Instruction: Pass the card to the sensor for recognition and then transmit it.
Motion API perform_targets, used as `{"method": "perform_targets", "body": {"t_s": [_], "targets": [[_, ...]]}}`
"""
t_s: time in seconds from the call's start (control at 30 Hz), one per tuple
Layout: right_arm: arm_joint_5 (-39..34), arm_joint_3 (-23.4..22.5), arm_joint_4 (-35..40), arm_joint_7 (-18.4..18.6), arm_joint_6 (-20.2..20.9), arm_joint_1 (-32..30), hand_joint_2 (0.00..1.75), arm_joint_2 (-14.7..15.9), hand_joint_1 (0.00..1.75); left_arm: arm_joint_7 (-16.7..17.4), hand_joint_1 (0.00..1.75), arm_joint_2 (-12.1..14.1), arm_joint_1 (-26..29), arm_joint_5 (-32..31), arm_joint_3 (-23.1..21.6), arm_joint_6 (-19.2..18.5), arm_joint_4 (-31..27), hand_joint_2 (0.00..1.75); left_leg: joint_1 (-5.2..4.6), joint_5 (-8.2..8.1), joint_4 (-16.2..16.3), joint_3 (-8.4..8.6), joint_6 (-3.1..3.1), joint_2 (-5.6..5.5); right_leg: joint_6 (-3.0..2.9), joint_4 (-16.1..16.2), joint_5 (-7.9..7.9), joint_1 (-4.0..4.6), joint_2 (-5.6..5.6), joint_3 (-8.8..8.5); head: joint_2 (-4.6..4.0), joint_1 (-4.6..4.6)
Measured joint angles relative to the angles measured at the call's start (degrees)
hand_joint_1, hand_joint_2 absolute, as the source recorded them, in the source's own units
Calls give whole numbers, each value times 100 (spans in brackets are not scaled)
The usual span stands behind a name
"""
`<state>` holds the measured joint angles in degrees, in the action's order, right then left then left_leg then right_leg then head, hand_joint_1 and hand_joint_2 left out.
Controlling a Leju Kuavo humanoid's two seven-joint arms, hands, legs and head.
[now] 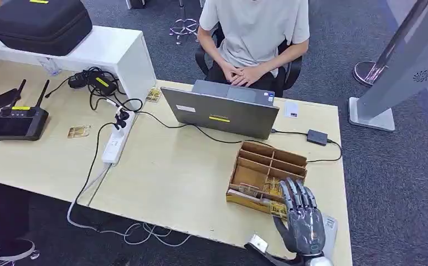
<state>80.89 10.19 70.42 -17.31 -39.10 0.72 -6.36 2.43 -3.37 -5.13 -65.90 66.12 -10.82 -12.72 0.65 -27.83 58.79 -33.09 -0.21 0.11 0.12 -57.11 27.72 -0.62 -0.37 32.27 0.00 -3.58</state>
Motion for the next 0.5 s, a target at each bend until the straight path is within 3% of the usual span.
{"method": "perform_targets", "body": {"t_s": [0.5], "targets": [[-170, -107, -55, -109, -6, -43, 175, 11, 175, -63, 0, 24, 2, 9, 0, -2, 0, 175, 0, 0, 0, 0, 0, 0, 0, 0, 0, 0, 0, 0, 0, 0]]}}
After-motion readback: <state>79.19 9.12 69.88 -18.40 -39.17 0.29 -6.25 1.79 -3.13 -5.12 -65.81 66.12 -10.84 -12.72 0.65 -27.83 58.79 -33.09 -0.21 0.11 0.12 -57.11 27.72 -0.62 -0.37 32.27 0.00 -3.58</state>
